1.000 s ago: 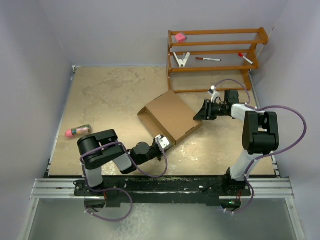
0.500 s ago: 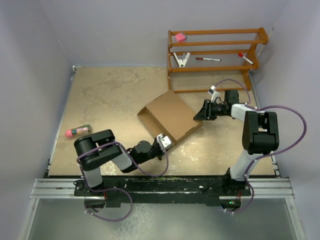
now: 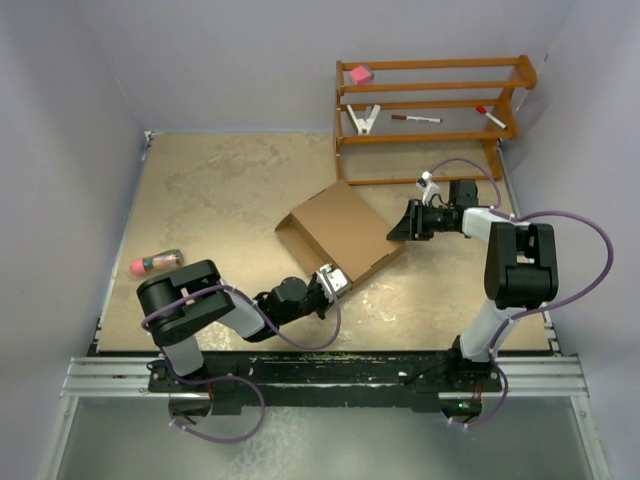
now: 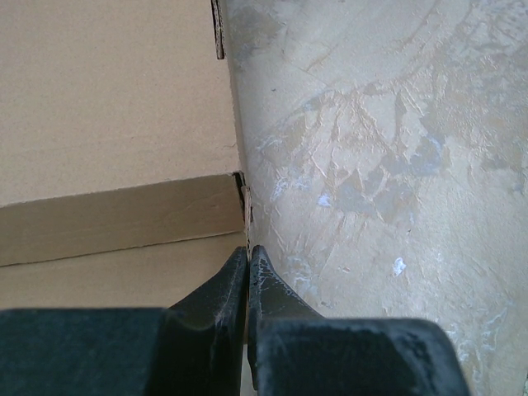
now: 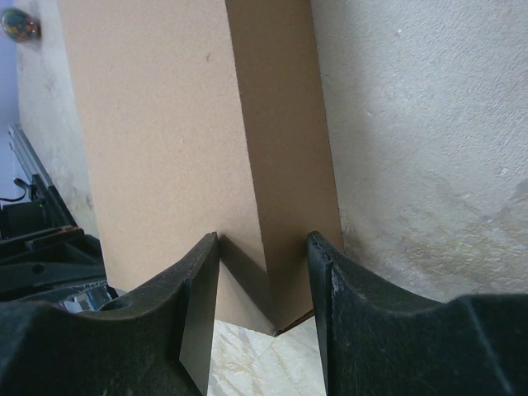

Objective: Fold the paper box

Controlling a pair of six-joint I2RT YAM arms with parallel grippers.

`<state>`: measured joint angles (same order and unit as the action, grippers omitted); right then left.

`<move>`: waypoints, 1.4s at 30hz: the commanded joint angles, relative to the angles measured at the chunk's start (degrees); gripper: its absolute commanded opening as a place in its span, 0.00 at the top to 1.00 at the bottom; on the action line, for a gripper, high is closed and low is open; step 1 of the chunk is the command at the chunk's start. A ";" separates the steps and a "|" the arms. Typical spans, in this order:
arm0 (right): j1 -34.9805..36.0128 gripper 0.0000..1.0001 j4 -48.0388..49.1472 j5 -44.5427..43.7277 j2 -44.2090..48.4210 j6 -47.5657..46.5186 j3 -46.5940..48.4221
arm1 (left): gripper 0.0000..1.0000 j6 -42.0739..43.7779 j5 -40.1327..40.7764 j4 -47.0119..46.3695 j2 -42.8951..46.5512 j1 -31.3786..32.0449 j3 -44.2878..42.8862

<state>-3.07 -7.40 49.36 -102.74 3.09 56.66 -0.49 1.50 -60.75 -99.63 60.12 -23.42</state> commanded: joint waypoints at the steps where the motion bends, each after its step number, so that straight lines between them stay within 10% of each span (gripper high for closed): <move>1: -0.53 0.54 -0.51 -8.13 -2.19 -1.91 0.42 | 0.96 -1.29 1.64 1.24 2.43 -0.86 -2.49; 23: -0.53 0.54 -0.52 -8.97 -2.20 -2.30 0.46 | 0.96 -4.44 1.26 6.72 4.91 -1.58 -4.59; 42: -0.53 0.54 -0.33 -9.44 -2.20 -2.85 0.55 | 0.88 -7.26 2.58 46.29 8.21 -1.59 -25.42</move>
<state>-3.14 -7.42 49.15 -102.74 3.07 56.82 -6.31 2.35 -21.58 -92.44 59.31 -42.09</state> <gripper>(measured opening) 0.462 0.087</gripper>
